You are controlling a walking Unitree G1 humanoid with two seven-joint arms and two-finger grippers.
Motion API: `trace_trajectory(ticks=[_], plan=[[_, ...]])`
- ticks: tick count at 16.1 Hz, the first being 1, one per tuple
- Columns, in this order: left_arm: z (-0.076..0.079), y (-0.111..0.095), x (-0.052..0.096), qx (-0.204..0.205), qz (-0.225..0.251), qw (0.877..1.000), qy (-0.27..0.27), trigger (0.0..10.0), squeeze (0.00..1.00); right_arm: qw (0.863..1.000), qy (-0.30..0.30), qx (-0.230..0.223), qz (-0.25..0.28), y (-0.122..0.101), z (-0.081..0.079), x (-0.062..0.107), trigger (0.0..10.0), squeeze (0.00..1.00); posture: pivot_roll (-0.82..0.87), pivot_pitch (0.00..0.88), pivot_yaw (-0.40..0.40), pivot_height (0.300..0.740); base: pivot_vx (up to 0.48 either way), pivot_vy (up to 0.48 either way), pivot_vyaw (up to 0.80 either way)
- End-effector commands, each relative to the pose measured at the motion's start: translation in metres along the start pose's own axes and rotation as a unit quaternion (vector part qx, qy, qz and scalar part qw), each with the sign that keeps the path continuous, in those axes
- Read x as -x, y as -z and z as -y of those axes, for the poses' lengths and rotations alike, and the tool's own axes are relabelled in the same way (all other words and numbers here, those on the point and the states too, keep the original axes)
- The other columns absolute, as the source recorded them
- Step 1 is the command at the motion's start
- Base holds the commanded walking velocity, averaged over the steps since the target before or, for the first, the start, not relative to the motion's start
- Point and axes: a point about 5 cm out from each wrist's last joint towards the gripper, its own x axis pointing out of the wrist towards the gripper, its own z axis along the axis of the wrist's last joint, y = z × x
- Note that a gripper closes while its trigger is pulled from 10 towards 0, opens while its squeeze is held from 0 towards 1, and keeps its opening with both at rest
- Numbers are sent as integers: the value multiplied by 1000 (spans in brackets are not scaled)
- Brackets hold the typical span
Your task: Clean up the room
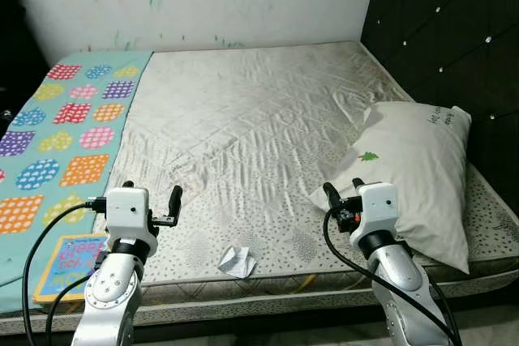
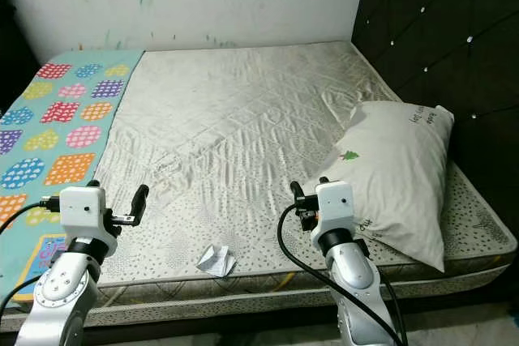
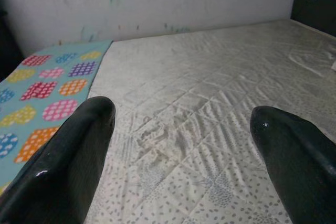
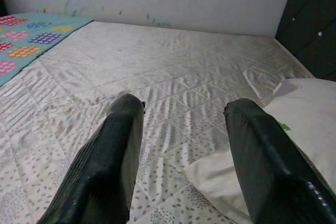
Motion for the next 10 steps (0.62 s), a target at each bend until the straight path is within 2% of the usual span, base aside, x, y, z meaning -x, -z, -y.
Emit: trace_trajectory(ticks=[1, 8, 10], plan=[[-2, -2, 0, -4, 2, 1000, 0, 10000, 0, 1000, 5, -1, 13, -5, 1, -2, 10000, 0, -85, 0, 51, 740, 0, 0, 0], [-1, -2, 6, 0, 2, 1000, -7, 10000, 0, 1000, 2, 15, 14, -9, 8, -3, 10000, 0, -75, 0, 11, 740, 0, 0, 0], [-9, -1, 9, 2, -2, 1000, -23, 10000, 0, 1000, -5, 11, 8, -7, 6, 2, 10000, 0, -61, 0, 4, 740, 0, 0, 0]])
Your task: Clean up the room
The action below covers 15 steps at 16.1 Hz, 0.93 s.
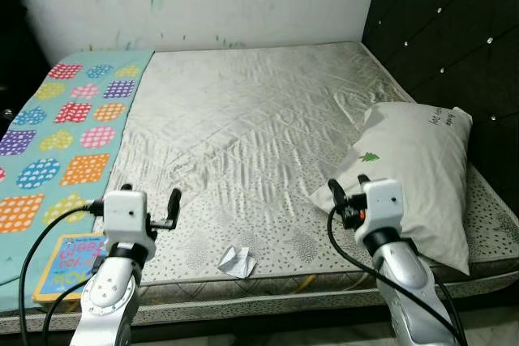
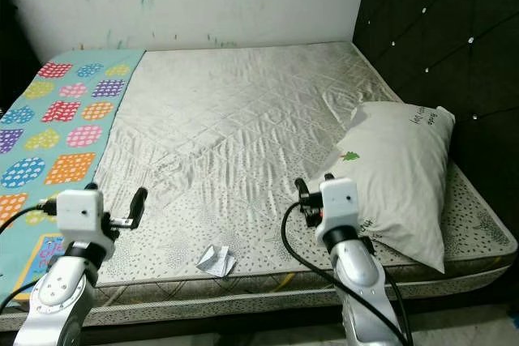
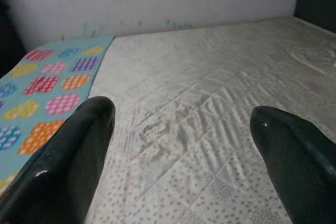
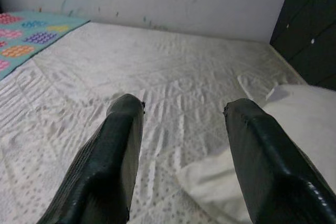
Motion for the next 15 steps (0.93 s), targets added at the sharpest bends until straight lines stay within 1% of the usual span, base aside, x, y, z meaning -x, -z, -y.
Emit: trace_trajectory(ticks=[1, 4, 6, 8, 15], plan=[[-9, -4, 1, 0, 5, 1000, -17, 10000, 0, 1000, -2, -9, 4, -4, -1, -1, 10000, 0, -55, 0, 2, 740, 0, 0, 0], [-9, -6, 2, 4, 6, 1000, -18, 10000, 0, 1000, -2, -7, 0, -4, 2, -4, 10000, 0, -40, 0, -16, 740, 0, 0, 0], [-8, -5, 6, 7, 3, 1000, -21, 10000, 0, 1000, -15, 3, -6, -4, 1, -3, 10000, 0, -41, 1, -29, 740, 0, 0, 0], [-6, -3, 9, 19, 2, 1000, -19, 10000, 0, 1000, -14, 7, -9, -3, 4, -2, 10000, 0, -48, 7, -35, 740, 0, 0, 0], [0, -1, 6, 26, -6, 1000, -9, 10000, 0, 1000, -15, 14, -14, -3, 8, -2, 10000, 0, -59, 10, -36, 740, 0, 0, 0]])
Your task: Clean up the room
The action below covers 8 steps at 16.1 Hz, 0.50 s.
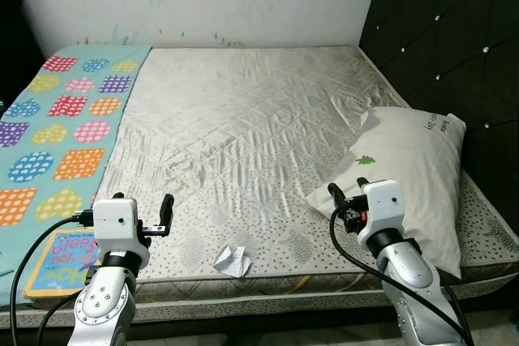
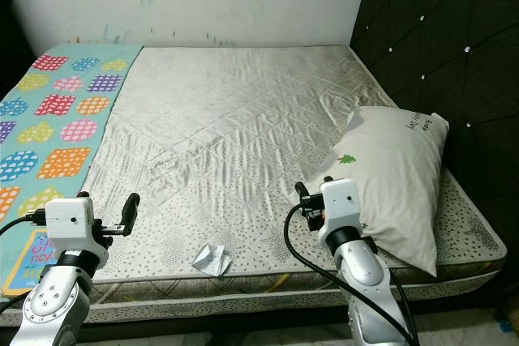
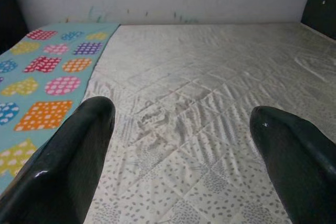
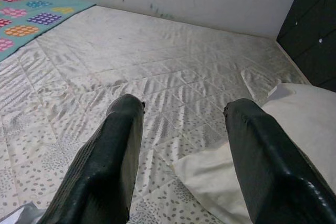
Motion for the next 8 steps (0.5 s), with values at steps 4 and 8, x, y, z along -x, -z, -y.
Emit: trace_trajectory(ticks=[4, 8], plan=[[3, -4, -2, 24, 9, 1000, 4, 10000, 0, 1000, -3, 8, 1, -3, 3, -1, 10000, 0, -61, 5, -45, 740, 0, 188, 0], [3, -3, -2, 29, 8, 1000, 3, 10000, 0, 1000, -9, 13, 0, -3, 3, -1, 10000, 0, -60, 2, -51, 740, 0, 451, 0]])
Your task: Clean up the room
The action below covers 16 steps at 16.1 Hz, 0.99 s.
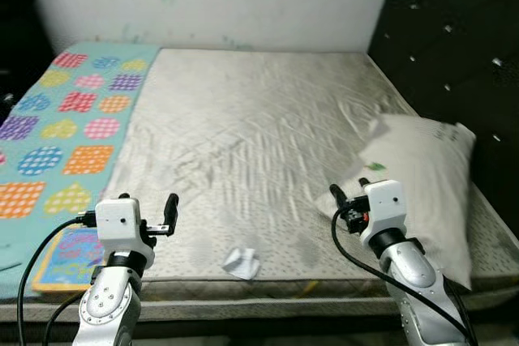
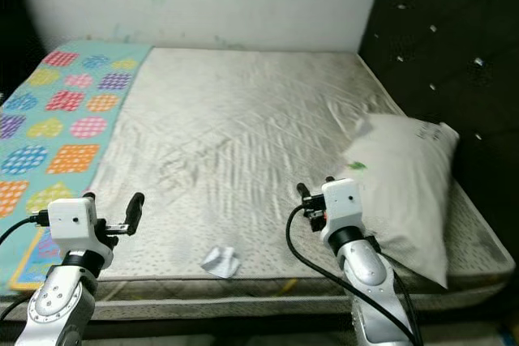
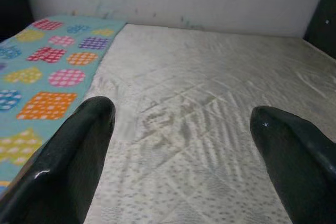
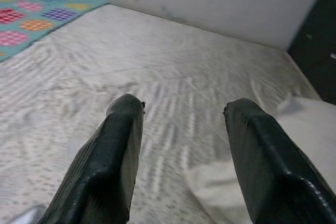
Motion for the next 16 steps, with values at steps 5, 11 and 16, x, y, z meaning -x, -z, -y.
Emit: trace_trajectory(ticks=[5, 11, 16], plan=[[-1, -3, -1, 0, 5, 1000, -1, 10000, 0, 1000, -5, 4, 2, -2, 0, -2, 10000, 0, -62, 1, -48, 740, 0, 414, 0], [-2, -3, -2, 4, 3, 1000, -3, 10000, 0, 1000, -7, 4, -1, -2, -1, -2, 10000, 0, -63, 8, -50, 740, 0, 102, 0], [-3, -3, -2, 7, 5, 1000, -12, 10000, 0, 1000, -11, 6, 0, -2, -1, -3, 10000, 0, -65, 11, -52, 740, 0, 48, 0]])
